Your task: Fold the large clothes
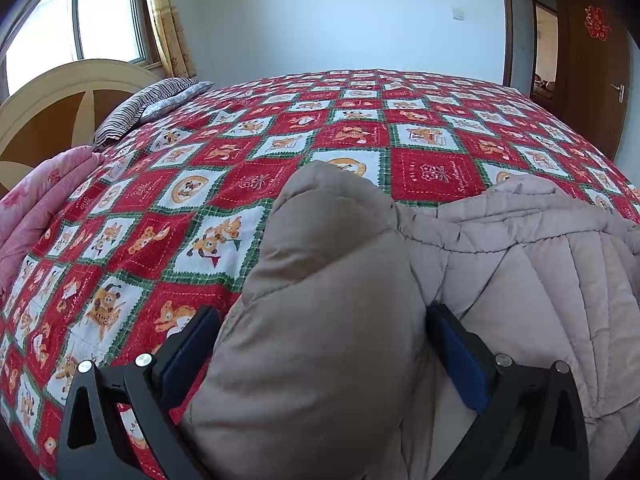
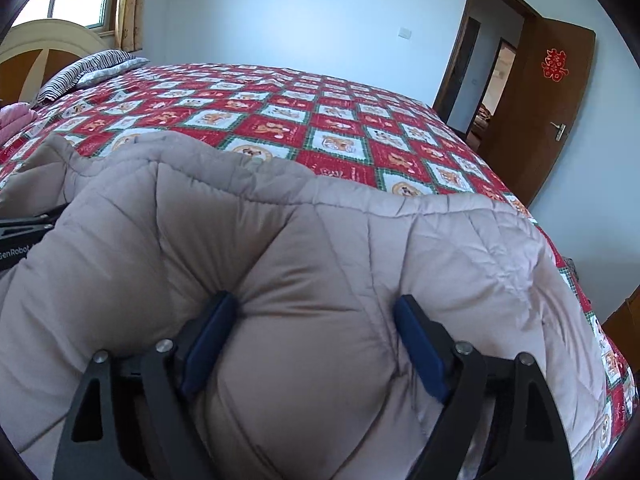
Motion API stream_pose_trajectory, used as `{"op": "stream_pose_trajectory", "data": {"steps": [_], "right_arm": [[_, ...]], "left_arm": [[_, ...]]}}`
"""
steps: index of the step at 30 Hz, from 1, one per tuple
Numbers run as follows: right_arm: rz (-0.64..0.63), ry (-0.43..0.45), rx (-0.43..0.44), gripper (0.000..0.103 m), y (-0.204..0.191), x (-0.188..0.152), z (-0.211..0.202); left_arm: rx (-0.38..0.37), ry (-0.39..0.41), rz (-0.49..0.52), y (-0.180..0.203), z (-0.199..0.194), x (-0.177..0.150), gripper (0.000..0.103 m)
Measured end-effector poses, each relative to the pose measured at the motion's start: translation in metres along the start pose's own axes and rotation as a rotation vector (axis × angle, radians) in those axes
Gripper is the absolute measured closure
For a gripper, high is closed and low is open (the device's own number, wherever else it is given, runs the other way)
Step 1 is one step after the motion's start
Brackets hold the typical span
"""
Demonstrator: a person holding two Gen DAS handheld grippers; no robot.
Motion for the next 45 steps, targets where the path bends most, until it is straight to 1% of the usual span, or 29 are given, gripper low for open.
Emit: {"op": "stream_pose_trajectory", "data": {"steps": [6, 16, 18, 20, 21, 23, 24, 25, 28, 29, 31, 34, 37, 39, 41, 43, 45], "right_arm": [[0.0, -0.022, 0.0, 0.015, -0.002, -0.002, 0.008], [-0.022, -0.037, -0.028, 0.015, -0.004, -0.001, 0.007], [-0.013, -0.044, -0.015, 0.015, -0.001, 0.0, -0.001], [0.012, -0.01, -0.01, 0.015, 0.003, -0.002, -0.024], [0.036, 0.017, -0.009, 0.015, 0.005, -0.004, -0.04], [0.072, 0.072, 0.023, 0.015, 0.004, -0.013, -0.069], [0.089, 0.092, 0.022, 0.013, 0.002, -0.02, -0.081], [0.096, 0.091, 0.02, 0.012, -0.002, -0.03, -0.086], [0.074, 0.041, 0.024, 0.012, -0.016, -0.057, -0.073], [0.074, 0.046, 0.018, 0.012, -0.017, -0.062, -0.07], [0.062, 0.024, 0.011, 0.01, -0.019, -0.061, -0.064], [0.026, -0.013, -0.011, 0.009, -0.025, -0.06, -0.054], [0.033, -0.025, 0.005, 0.009, -0.024, -0.061, -0.052], [0.038, -0.024, 0.015, 0.009, -0.021, -0.06, -0.053], [0.036, -0.018, 0.016, 0.009, -0.02, -0.059, -0.055], [0.034, -0.013, 0.014, 0.009, -0.02, -0.062, -0.056], [0.018, -0.036, 0.002, 0.008, -0.024, -0.063, -0.052]], "left_arm": [[0.001, 0.0, 0.001, 0.0, 0.0, 0.0, 0.001], [-0.006, -0.008, -0.001, -0.002, 0.001, -0.002, 0.001], [-0.011, -0.011, -0.004, -0.003, 0.002, -0.002, 0.001], [-0.014, -0.013, -0.006, -0.003, 0.002, -0.001, 0.001], [-0.014, -0.014, -0.006, -0.003, 0.003, -0.002, 0.001], [-0.017, -0.015, -0.008, -0.002, 0.003, -0.001, 0.001], [-0.017, -0.015, -0.008, -0.002, 0.002, -0.002, 0.001], [-0.015, -0.014, -0.007, -0.002, 0.002, -0.001, 0.001], [-0.006, -0.015, 0.0, -0.002, 0.001, -0.002, 0.001], [-0.009, -0.018, 0.0, -0.002, 0.0, -0.002, 0.001], [-0.018, -0.038, -0.011, -0.005, -0.004, -0.005, 0.001], [-0.04, -0.085, -0.052, -0.019, -0.027, -0.014, 0.001], [-0.061, -0.038, -0.078, -0.035, -0.071, -0.03, 0.001], [-0.069, -0.03, -0.101, -0.049, -0.098, -0.051, 0.001], [-0.105, -0.035, -0.154, -0.063, -0.119, -0.075, 0.001], [-0.117, -0.034, -0.208, -0.075, -0.132, -0.097, 0.001], [-0.113, -0.059, -0.249, -0.081, -0.135, -0.116, 0.001]]}}
Point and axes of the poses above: each gripper's, at about its wrist camera, not at the fingertips, and z roughly the way its jaws point, y to its right, x to its top, the point moved 5 cm from there along z, roughly the way its jaws point, and after that the axes turned 3 degrees about -z, right-handed, at the moved point
